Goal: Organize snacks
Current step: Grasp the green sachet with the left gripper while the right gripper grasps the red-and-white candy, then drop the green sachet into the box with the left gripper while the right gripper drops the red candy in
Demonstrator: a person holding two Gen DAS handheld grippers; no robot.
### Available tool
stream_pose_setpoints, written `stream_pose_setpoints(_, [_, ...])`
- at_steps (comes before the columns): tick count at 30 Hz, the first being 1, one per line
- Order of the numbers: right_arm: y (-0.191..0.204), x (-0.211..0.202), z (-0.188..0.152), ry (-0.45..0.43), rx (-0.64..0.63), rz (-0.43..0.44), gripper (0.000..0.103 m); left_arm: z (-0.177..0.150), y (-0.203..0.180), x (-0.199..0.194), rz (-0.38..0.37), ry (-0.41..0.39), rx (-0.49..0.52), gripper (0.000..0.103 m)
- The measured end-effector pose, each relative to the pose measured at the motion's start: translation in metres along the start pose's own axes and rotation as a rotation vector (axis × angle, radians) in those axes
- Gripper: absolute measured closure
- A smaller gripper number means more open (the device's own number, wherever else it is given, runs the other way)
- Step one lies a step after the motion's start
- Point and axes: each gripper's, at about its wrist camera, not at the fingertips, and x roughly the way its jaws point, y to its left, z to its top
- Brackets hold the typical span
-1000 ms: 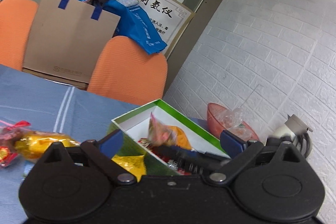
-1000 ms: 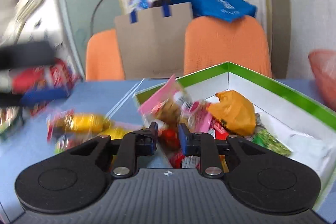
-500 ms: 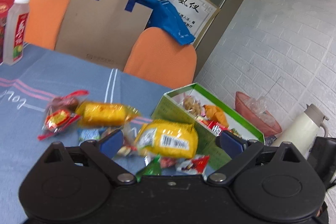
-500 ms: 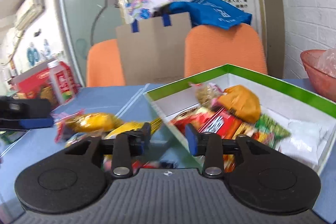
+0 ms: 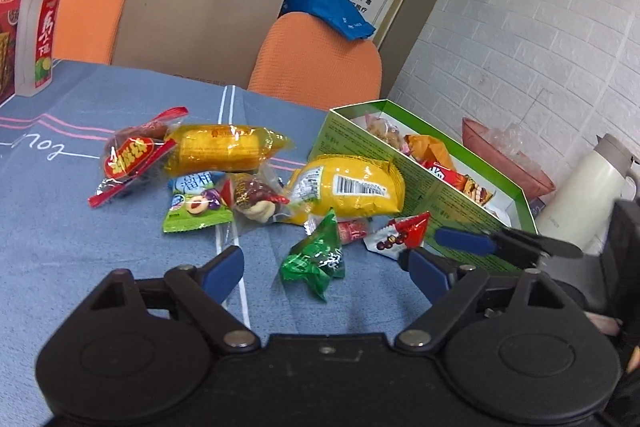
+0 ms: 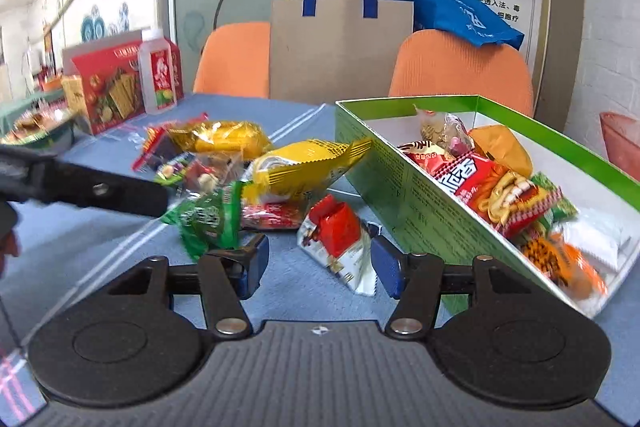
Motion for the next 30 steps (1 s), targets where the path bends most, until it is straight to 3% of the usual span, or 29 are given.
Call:
stream_pose_setpoints(3, [-0.001, 0.016, 0.003, 0.034, -0.014, -0.031, 0.010, 0.001, -0.003, 0.004, 0.005, -0.003, 0.018, 0.000])
stream_pose_setpoints(4, [-0.002, 0.021, 0.004, 0.046, -0.016, -0.026, 0.018, 0.002, -0.006, 0.008, 0.005, 0.000, 0.031, 0.000])
stream_pose_setpoints(6, [-0.004, 0.029, 0.002, 0.087, -0.007, -0.011, 0.024, 0.003, -0.008, 0.016, 0.009, 0.012, 0.051, 0.000])
stream_pose_setpoints(11, [-0.006, 0.016, -0.006, 0.082, 0.022, 0.030, 0.048, 0.004, -0.006, 0.041, 0.016, 0.056, 0.065, 0.000])
stream_pose_setpoints(13, [-0.006, 0.011, -0.008, 0.081, 0.022, 0.038, 0.049, 0.004, -0.005, 0.046, 0.017, 0.065, 0.059, 0.000])
stream_pose_setpoints(14, [-0.006, 0.009, -0.010, 0.077, 0.024, 0.040, 0.051, 0.004, -0.004, 0.048, 0.018, 0.068, 0.055, 0.006])
stream_pose_setpoints(16, [-0.006, 0.008, -0.012, 0.071, 0.033, 0.042, 0.051, 0.004, -0.004, 0.051, 0.015, 0.078, 0.052, 0.028])
stream_pose_setpoints(17, [-0.006, 0.008, -0.012, 0.068, 0.037, 0.042, 0.052, 0.004, -0.003, 0.054, 0.008, 0.092, 0.052, 0.046])
stream_pose_setpoints(23, [-0.008, -0.005, -0.013, 0.047, 0.064, 0.055, 0.054, 0.002, 0.002, 0.040, -0.055, 0.083, -0.022, 0.044])
stream_pose_setpoints(30, [-0.015, -0.059, -0.005, -0.116, 0.115, 0.077, 0.054, 0.028, -0.039, 0.011, -0.194, 0.008, 0.010, 0.043])
